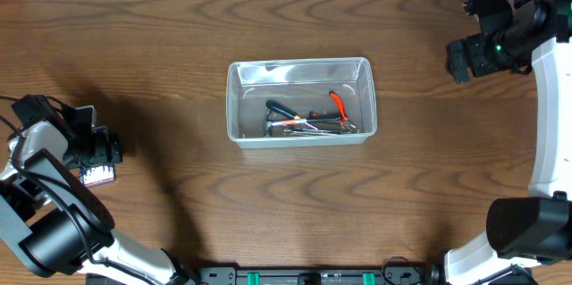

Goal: Pack container
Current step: 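Move the left gripper to the blue screwdriver set and grasp it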

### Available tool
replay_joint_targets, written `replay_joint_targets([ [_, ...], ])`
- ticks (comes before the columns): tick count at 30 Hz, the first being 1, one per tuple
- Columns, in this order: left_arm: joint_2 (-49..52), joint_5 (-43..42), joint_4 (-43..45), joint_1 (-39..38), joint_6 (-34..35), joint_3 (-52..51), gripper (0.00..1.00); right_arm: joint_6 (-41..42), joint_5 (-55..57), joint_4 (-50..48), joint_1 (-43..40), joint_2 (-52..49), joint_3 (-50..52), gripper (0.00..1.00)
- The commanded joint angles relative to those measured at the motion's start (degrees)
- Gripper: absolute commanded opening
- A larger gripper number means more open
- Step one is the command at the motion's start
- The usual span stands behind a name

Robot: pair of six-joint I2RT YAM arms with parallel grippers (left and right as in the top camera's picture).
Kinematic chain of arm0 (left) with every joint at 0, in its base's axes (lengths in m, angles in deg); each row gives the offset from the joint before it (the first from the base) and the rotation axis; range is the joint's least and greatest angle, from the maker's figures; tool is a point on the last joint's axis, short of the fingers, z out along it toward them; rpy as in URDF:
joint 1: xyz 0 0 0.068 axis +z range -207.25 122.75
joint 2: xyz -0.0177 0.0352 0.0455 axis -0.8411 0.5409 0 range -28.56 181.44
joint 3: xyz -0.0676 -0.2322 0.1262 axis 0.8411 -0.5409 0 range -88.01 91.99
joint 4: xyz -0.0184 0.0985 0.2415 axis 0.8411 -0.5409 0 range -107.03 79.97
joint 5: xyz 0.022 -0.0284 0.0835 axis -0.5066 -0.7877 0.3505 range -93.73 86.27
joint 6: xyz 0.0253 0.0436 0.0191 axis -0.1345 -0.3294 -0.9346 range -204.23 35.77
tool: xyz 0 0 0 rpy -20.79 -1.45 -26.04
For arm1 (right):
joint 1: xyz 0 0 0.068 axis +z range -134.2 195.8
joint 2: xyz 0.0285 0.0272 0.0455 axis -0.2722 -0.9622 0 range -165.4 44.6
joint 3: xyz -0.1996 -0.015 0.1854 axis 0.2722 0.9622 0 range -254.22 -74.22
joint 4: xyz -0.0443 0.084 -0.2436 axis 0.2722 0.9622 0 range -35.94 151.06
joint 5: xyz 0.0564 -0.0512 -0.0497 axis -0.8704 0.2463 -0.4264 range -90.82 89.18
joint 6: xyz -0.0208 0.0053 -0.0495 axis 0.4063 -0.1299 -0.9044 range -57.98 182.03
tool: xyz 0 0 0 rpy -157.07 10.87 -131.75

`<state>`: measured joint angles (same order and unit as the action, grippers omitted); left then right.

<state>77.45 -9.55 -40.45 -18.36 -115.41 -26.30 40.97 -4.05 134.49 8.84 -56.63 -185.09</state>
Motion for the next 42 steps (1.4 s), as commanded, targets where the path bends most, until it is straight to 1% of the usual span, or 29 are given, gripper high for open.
replay_joint_targets([
  [1, 2.67, 3.85, -0.09, 0.22, -0.50, -0.33, 0.99, 0.90, -0.61, 0.22, -0.13, -0.02, 0.28, 0.99],
  [3, 2.67, 4.00, -0.09, 0.22, -0.50, -0.33, 0.99, 0.90, -0.55, 0.33, -0.13, -0.02, 0.28, 0.99],
  [7, 2.67, 8.52, -0.11, 0.28, -0.02, -0.37, 0.99, 0.90, 0.26, 1.36, -0.13, -0.02, 0.28, 0.99],
  [12, 2.69, 8.44, -0.07, 0.31, -0.04, -0.37, 1.00, 0.90, 1.77, 2.29, -0.13, -0.02, 0.28, 0.99],
  [13, 2.69, 8.44, -0.07, 0.31, -0.04, -0.37, 0.98, 0.90, 1.99, 2.45, -0.13, -0.02, 0.28, 0.99],
  [15, 2.69, 8.44, -0.07, 0.31, -0.07, -0.37, 0.89, 0.87, 1.97, 2.73, -0.13, -0.02, 0.28, 0.99],
  [16, 2.69, 8.44, -0.07, 0.31, -0.07, -0.37, 0.87, 0.87, 1.97, 2.80, -0.13, -0.02, 0.28, 0.99],
  [23, 2.69, 8.44, -0.11, 0.31, 0.00, -0.37, 0.84, 0.87, 1.97, 3.23, -0.13, -0.02, 0.28, 0.99],
  [24, 2.69, 8.41, -0.13, 0.31, 0.22, -0.37, 0.82, 0.90, 1.97, 3.21, -0.13, -0.02, 0.28, 0.99],
  [28, 2.69, 7.96, -0.31, 0.31, 0.37, -0.37, 0.63, 0.87, 1.97, 3.23, -0.13, -0.02, 0.28, 0.99],
  [29, 2.69, 7.96, -0.33, 0.31, 0.39, -0.37, 0.61, 0.87, 1.97, 3.26, -0.13, -0.02, 0.28, 0.99],
  [33, 2.69, 7.96, -0.35, 0.31, 0.76, -0.37, 0.56, 0.87, 1.97, 3.37, -0.13, -0.02, 0.28, 0.99],
  [36, 2.69, 7.78, -0.33, 0.31, 2.71, -0.37, 0.56, 0.87, 1.97, 3.37, -0.13, -0.02, 0.28, 0.99],
  [42, 2.67, 7.78, -0.31, 0.31, 3.28, -0.35, 0.56, 0.85, 1.99, 3.41, -0.13, -0.02, 0.28, 0.99],
])
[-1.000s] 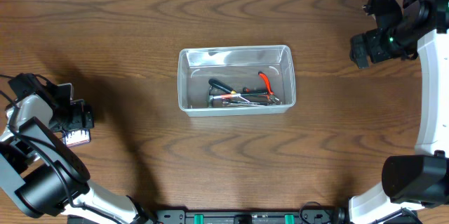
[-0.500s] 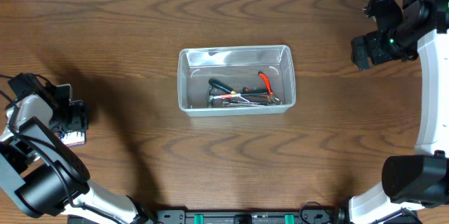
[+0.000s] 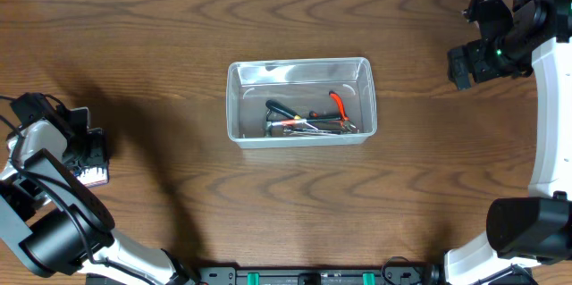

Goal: Pack container
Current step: 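Move the left gripper to the blue screwdriver set and grasp it, then carry the screwdriver set with the left gripper over the container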

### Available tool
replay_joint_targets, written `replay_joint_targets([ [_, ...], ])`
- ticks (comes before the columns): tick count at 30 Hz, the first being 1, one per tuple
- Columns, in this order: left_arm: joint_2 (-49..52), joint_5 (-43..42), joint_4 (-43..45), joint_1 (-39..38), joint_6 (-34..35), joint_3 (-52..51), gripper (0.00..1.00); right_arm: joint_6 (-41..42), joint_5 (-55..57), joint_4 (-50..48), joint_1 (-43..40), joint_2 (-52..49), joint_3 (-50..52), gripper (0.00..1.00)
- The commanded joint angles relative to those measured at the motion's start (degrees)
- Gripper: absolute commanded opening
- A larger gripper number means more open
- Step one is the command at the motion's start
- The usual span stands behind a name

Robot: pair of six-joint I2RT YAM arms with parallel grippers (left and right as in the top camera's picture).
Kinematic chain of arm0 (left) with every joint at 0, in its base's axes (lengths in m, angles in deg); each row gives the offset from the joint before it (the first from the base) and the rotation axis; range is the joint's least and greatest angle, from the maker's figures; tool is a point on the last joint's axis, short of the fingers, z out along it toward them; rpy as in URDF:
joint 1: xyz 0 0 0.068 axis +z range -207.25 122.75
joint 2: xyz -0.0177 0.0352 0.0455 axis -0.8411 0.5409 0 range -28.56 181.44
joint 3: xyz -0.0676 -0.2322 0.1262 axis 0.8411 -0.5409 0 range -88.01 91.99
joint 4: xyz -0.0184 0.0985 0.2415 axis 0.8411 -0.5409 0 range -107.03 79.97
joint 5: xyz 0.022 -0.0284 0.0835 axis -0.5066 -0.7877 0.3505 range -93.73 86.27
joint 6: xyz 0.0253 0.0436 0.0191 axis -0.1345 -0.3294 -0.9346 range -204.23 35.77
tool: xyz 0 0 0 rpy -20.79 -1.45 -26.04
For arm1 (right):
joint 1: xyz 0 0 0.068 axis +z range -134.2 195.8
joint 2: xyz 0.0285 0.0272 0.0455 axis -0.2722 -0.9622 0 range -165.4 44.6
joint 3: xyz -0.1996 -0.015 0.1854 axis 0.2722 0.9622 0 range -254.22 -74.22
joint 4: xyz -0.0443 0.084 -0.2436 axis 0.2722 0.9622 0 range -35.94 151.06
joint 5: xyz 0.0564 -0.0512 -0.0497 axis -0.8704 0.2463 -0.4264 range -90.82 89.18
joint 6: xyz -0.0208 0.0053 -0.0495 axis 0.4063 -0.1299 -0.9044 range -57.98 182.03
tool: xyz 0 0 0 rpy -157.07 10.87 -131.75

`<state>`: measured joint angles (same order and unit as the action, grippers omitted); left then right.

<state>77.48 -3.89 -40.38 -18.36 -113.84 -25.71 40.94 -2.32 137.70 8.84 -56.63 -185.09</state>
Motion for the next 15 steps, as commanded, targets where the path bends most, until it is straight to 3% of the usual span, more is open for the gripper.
replay_joint_targets([
  [1, 2.64, 2.14, -0.35, 0.28, 2.51, -0.90, 0.56, 0.87, 0.26, 0.17, -0.13, -0.02, 0.28, 0.99],
  [6, 1.97, 2.12, -0.85, -0.52, 8.07, 1.05, 0.52, 0.68, 0.72, 0.15, -0.13, -0.02, 0.28, 0.99],
  [7, 1.49, 2.12, -1.25, -1.01, 8.44, 1.70, 0.48, 0.68, 0.87, 0.15, -0.13, -0.02, 0.28, 0.99],
  [11, -1.86, 2.14, -2.62, -4.44, 12.28, 5.49, 0.11, 0.70, 0.85, -0.07, -0.13, -0.02, 0.28, 0.99],
  [15, -6.86, 2.14, -5.01, -10.62, 17.99, 10.73, 0.06, 0.70, 0.85, -0.31, -0.13, -0.02, 0.28, 0.99],
])
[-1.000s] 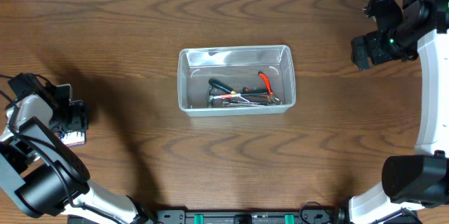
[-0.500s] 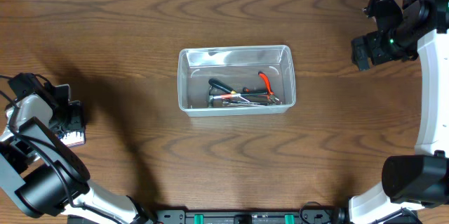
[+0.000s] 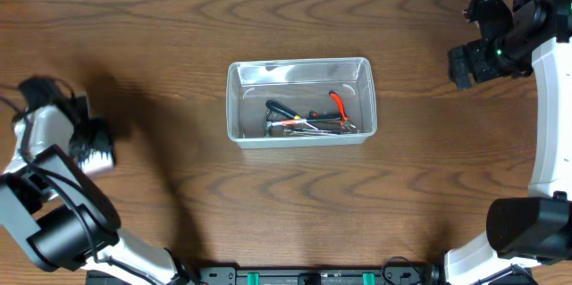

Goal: Pack container
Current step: 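Carry the screwdriver set with the left gripper over the container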

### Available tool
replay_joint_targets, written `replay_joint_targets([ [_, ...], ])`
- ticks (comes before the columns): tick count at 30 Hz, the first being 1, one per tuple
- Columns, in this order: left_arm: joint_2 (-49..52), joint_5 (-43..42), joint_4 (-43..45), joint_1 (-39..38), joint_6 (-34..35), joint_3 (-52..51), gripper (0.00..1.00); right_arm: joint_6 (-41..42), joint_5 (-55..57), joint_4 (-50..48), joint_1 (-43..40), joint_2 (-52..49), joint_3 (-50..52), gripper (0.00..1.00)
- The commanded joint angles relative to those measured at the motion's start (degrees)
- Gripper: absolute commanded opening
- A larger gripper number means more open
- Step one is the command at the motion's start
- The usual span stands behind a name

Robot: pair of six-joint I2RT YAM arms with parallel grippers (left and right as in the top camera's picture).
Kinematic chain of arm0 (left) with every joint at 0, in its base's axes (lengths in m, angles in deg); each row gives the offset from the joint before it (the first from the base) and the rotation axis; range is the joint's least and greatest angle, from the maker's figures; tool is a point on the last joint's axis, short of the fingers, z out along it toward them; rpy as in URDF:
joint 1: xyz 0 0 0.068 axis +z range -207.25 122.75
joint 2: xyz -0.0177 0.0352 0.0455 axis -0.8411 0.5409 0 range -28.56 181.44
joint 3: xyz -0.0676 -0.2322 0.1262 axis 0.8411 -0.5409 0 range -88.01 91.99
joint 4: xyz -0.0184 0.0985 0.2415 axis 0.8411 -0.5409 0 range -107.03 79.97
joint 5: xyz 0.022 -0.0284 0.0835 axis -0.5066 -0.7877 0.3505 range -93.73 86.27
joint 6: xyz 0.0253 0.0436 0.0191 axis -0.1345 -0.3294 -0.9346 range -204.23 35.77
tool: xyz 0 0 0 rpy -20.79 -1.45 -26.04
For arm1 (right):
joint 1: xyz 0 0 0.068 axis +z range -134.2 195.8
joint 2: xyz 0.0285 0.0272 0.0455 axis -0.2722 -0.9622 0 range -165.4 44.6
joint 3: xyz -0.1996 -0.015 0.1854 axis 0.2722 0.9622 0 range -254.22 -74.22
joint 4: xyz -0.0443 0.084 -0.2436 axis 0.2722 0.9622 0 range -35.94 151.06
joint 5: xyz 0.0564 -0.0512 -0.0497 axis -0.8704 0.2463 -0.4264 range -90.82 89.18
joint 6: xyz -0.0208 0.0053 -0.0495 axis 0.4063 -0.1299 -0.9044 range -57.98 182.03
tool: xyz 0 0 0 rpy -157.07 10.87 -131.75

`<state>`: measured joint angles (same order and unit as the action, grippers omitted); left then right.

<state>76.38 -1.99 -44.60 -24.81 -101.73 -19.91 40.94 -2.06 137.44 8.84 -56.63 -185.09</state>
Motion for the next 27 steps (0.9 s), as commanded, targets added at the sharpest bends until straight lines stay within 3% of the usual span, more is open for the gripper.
replay_joint_targets([
  [1, -7.02, 0.22, -1.66, -6.14, 6.08, 6.25, 0.06, 0.72, 0.59, -0.07, -0.13, -0.02, 0.28, 0.99],
  [6, -13.14, 0.24, -3.52, -20.87, 3.56, 11.82, 0.06, 0.81, 0.55, -0.42, -0.13, -0.02, 0.28, 0.99],
  [11, -15.96, 0.22, -3.54, -38.82, -7.80, 13.53, 0.06, 0.94, 0.52, -0.46, -0.13, -0.02, 0.28, 0.99],
  [17, -13.79, 0.22, -3.78, -55.08, -16.33, 13.51, 0.06, 0.94, 0.50, -0.44, -0.13, -0.02, 0.28, 0.99],
  [22, -9.03, 0.20, -4.07, -61.37, -21.18, 13.51, 0.06, 0.94, -0.90, -0.42, -0.13, -0.02, 0.28, 0.99],
  [27, -1.95, -1.53, -4.20, -61.99, -21.46, 13.51, 0.06, 0.94, -0.94, -0.39, -0.13, -0.02, 0.28, 0.99],
])
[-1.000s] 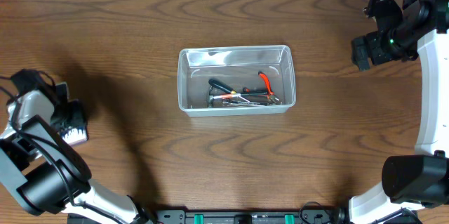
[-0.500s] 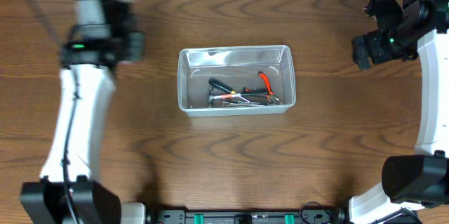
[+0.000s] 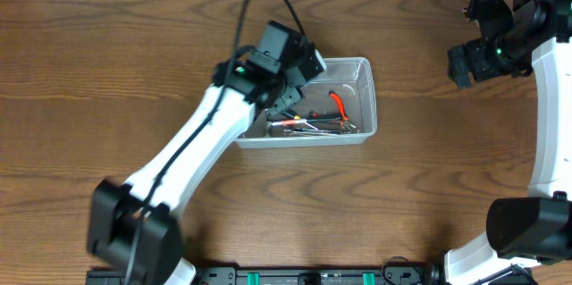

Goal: Pack container
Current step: 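Carry the screwdriver set with the left gripper over the container, then open the left gripper to drop the set into the container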

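Note:
A clear plastic container (image 3: 367, 97) stands mid-table. Inside it lie red-handled pliers (image 3: 337, 104) and several dark-handled tools (image 3: 308, 124). My left arm reaches across from the lower left, and my left gripper (image 3: 292, 97) hangs over the container's left half, hiding that part of the bin. Its fingers are dark against the arm, so I cannot tell how the jaws stand or whether anything is in them. My right gripper (image 3: 459, 63) hovers far to the right, well away from the container, its jaws unreadable from above.
The brown wooden table (image 3: 134, 44) stretches around the container. The right arm's white links (image 3: 542, 124) run down the right edge. A black cable loops above the left wrist.
My left arm was at the far left edge over a small white object. It is now stretched over the container's left half, and that object no longer lies at the left edge. The right arm is unchanged.
First my left gripper was down on a small blue-and-white packet at the table's left edge. It stayed there, shifting slightly, then a white object showed at its tip. Now the gripper is over the container and the packet's spot is bare. The right arm barely moved.

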### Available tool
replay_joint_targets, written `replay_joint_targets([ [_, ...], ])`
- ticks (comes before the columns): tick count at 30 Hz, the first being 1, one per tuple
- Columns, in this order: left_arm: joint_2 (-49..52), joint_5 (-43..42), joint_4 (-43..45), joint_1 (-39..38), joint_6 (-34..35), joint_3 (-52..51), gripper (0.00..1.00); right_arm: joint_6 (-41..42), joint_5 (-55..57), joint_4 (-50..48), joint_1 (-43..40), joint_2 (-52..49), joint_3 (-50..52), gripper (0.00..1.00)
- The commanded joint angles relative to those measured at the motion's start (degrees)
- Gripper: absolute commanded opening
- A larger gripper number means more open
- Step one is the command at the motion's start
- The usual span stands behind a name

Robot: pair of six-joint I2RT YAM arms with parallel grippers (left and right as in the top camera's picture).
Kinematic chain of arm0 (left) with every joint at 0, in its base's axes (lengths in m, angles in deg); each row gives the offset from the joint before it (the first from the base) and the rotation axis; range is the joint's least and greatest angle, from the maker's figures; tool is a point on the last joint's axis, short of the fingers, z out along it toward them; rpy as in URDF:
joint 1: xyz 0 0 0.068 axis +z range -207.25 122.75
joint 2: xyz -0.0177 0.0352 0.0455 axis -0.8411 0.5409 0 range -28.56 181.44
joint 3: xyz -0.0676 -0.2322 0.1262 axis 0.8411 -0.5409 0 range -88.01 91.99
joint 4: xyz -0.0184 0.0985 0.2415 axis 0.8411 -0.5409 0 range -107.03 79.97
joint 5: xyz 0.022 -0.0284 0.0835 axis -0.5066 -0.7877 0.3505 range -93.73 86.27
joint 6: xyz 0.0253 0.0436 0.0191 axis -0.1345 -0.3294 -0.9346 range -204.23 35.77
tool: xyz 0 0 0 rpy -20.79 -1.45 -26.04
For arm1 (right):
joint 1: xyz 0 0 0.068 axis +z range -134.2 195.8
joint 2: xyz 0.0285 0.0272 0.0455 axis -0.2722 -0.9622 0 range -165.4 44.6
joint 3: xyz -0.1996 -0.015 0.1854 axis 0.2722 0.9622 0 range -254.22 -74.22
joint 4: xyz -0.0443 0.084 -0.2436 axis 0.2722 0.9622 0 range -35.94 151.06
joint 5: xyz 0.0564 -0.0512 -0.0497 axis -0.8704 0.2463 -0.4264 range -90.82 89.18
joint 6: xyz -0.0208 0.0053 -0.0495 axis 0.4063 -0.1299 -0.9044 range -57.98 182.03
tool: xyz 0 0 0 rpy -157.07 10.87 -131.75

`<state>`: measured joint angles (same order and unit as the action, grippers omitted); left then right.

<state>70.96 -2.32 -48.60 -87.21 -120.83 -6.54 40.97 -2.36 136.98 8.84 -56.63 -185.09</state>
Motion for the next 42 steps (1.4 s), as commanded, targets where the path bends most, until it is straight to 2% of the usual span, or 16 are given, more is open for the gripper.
replay_joint_targets([
  [1, 5.20, -1.88, -0.39, 0.48, -2.38, 0.13, 0.06, 0.92, -0.63, 0.07, -0.11, -0.02, 0.28, 0.99],
  [7, 13.75, -2.01, -0.44, 0.52, -2.36, 0.13, 0.06, 0.92, -0.63, 0.66, -0.09, -0.02, 0.28, 0.99],
  [17, 16.11, -1.99, -1.25, 0.52, -2.36, 0.13, 0.07, 0.92, -0.61, 0.72, -0.09, -0.02, 0.28, 0.99],
  [18, 16.11, -1.99, -1.31, 0.52, -2.36, 0.13, 0.17, 0.92, -0.61, 0.72, -0.09, -0.02, 0.28, 0.99],
  [22, 15.80, 1.07, -0.79, 0.52, -2.32, 0.17, 0.32, 0.90, -0.61, 0.68, -0.09, -0.02, 0.28, 0.99],
  [26, 12.98, 13.18, -0.59, 0.11, -2.16, 1.99, 0.53, 0.90, -0.59, 0.68, -0.09, -0.02, 0.28, 0.99],
  [28, 9.79, 14.34, -0.76, 0.15, -2.01, 3.67, 0.86, 0.90, -0.61, 0.61, -0.09, -0.02, 0.28, 0.99],
  [29, 8.31, 14.34, -0.76, 0.24, -1.70, 4.35, 0.97, 0.87, -0.61, 0.63, -0.09, -0.02, 0.28, 0.99],
  [38, -4.07, 14.19, -2.89, 0.79, -1.18, 6.10, 0.98, 0.92, -0.63, 0.44, -0.09, -0.02, 0.28, 0.99],
  [42, -8.68, 14.16, -4.92, 1.84, 7.91, 6.10, 0.98, 0.92, -0.68, -0.31, -0.09, -0.02, 0.28, 0.99],
])
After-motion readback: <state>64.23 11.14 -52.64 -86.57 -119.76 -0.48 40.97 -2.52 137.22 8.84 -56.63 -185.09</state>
